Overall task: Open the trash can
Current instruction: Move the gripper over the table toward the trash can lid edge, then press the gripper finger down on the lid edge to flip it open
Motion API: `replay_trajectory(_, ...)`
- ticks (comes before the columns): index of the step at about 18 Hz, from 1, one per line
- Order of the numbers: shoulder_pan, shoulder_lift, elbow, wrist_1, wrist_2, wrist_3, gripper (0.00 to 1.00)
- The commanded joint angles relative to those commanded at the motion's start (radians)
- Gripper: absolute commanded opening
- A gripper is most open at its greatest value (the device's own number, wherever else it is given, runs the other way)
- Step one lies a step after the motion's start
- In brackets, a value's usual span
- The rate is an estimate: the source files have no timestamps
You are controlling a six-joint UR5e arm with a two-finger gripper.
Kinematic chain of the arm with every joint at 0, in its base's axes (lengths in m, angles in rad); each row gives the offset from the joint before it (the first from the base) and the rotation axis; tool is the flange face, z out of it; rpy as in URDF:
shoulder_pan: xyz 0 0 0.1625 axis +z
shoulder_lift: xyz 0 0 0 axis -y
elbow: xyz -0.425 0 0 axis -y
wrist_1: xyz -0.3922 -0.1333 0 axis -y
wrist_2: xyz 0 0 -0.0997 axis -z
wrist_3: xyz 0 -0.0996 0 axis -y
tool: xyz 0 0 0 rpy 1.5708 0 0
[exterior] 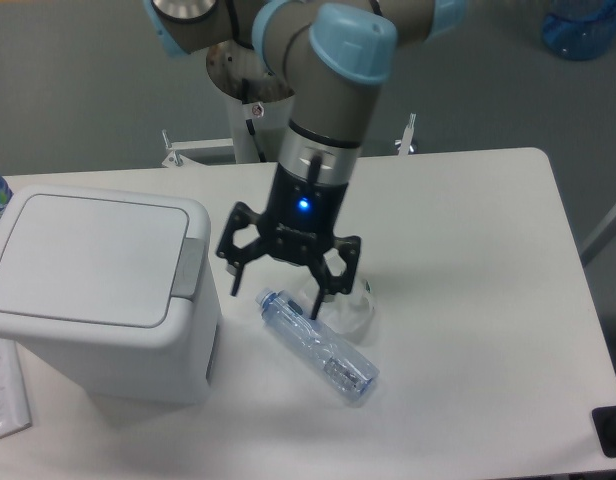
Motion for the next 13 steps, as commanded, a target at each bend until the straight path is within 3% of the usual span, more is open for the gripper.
replay_trajectory(3,-0.008,0.023,-0.018,0.0,0.0,0.0,1.0)
replay_trajectory(13,-0.021,0.025,-0.035,0.0,0.002,-0.002,1.0)
